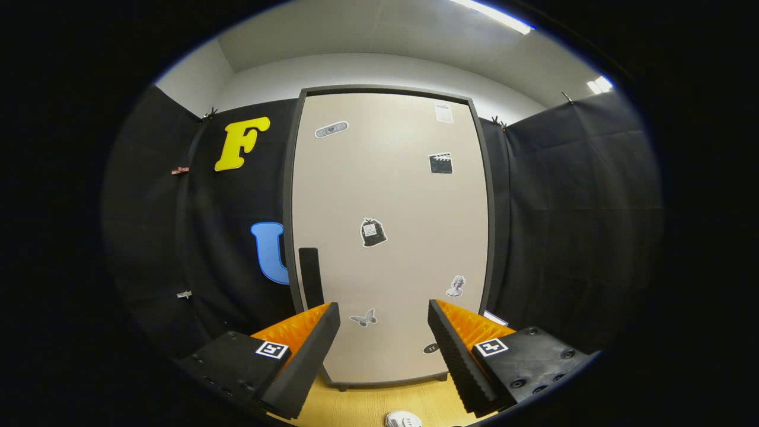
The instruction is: Open the shoe cabinet door, grab the shoes and put them into the shoe cabinet, then close the shoe cabinet door.
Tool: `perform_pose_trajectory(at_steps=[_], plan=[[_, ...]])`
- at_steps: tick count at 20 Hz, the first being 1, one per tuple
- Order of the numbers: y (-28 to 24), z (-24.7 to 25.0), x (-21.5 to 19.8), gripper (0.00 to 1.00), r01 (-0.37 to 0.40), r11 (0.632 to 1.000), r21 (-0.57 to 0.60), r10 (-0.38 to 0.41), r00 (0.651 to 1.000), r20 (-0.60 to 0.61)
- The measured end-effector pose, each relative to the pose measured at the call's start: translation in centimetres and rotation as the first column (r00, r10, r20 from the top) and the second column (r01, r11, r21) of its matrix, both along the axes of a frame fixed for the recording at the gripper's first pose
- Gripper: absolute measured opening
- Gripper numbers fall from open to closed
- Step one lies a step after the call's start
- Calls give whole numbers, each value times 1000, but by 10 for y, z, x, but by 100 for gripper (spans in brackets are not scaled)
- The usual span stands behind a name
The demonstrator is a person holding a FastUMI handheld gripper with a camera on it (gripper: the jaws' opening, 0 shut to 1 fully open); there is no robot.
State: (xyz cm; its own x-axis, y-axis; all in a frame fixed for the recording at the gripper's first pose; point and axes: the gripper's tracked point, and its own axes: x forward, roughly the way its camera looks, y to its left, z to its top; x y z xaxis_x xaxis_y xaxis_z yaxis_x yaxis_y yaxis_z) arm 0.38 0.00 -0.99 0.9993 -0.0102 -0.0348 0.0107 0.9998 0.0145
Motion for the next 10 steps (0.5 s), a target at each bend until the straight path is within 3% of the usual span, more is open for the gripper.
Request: perform_pose_trajectory(at_steps=[10], plan=[[46, -13, 39, 98, -51, 998, 39, 51, 999, -14]])
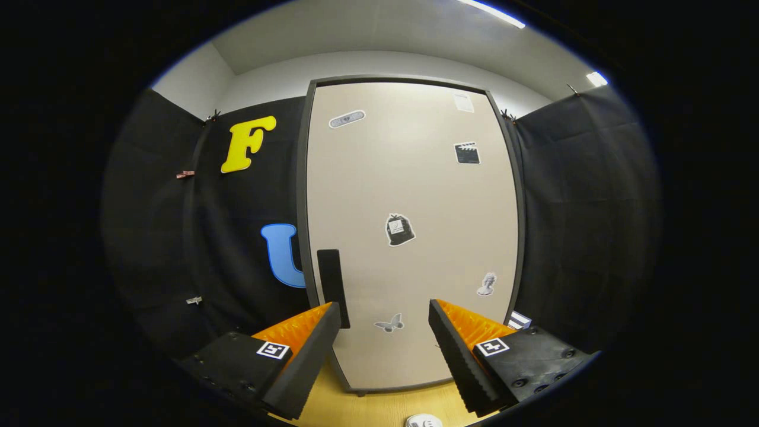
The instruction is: Open the shoe cabinet door, grab the shoes and put them into the shoe cabinet, then close the shoe cabinet door.
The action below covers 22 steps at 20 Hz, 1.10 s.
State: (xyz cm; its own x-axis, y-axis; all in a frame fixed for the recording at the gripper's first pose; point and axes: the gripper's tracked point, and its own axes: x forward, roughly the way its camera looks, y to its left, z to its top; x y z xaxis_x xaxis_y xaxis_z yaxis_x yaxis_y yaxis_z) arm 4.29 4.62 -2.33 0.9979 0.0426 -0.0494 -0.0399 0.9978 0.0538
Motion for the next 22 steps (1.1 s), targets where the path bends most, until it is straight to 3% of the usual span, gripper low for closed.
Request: perform_pose_trajectory(at_steps=[13, 15, 22], plan=[[54, -36, 73, 98, 0, 1000, 1, 0, 1000, -30], [55, -41, 84, 86, 13, 1000, 2, -13, 999, -32], [53, -53, 109, 85, 50, 999, 2, -50, 997, -57]])
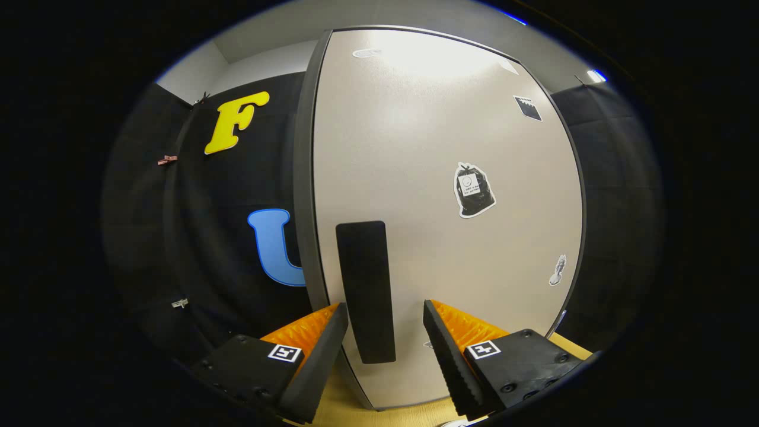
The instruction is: Open the shoe cabinet door, grab the shoes and put them into the shoe cabinet, then close the shoe cabinet door.
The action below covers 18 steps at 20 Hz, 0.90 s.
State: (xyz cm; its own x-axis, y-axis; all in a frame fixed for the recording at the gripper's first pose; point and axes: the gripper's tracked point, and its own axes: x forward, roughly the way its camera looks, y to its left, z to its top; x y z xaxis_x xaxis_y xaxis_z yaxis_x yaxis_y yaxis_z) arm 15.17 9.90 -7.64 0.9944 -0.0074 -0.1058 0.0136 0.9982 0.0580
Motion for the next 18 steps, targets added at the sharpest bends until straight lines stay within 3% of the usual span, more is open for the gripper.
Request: perform_pose_trajectory(at_steps=[3, 4, 7, 9, 18], plan=[[0, 2, 0, 60, 14, 1000, -19, -13, 1000, 15], [7, 2, -1, 60, -10, 1000, -26, 10, 1000, 19], [9, 3, -1, 38, 6, 998, -70, -4, 1000, 26], [8, 2, -1, 32, 6, 998, -61, -5, 1000, 18], [7, 6, -26, 32, -32, 999, -23, 32, 999, 7]])
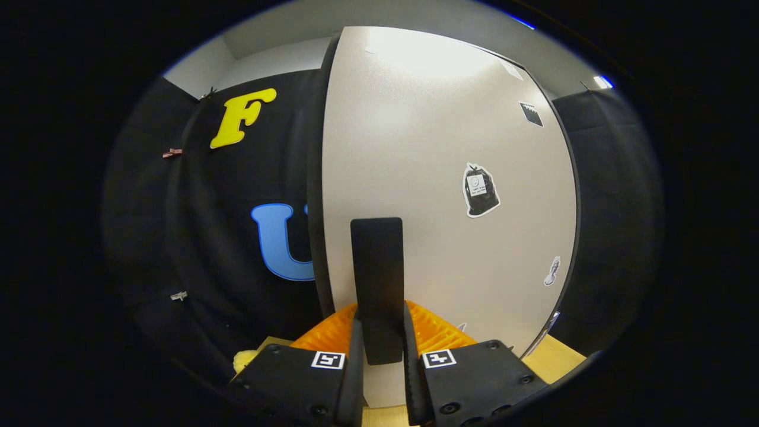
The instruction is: Open the shoe cabinet door, grab the shoes and put them into the shoe cabinet, then close the shoe cabinet door.
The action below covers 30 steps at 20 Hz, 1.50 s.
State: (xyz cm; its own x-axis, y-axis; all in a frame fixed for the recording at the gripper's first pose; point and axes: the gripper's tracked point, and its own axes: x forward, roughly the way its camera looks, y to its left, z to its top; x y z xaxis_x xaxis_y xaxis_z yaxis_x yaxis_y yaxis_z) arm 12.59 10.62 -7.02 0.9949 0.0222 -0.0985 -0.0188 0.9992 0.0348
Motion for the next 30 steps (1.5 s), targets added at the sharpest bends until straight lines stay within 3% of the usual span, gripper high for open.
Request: perform_pose_trajectory(at_steps=[9, 16, 30], plan=[[-15, 15, -62, 32, -78, 996, 33, 79, 997, -8], [-57, 24, -114, 32, -186, 981, 46, 188, 982, -26], [-131, 30, -183, 32, -214, 976, 48, 217, 975, -55]])
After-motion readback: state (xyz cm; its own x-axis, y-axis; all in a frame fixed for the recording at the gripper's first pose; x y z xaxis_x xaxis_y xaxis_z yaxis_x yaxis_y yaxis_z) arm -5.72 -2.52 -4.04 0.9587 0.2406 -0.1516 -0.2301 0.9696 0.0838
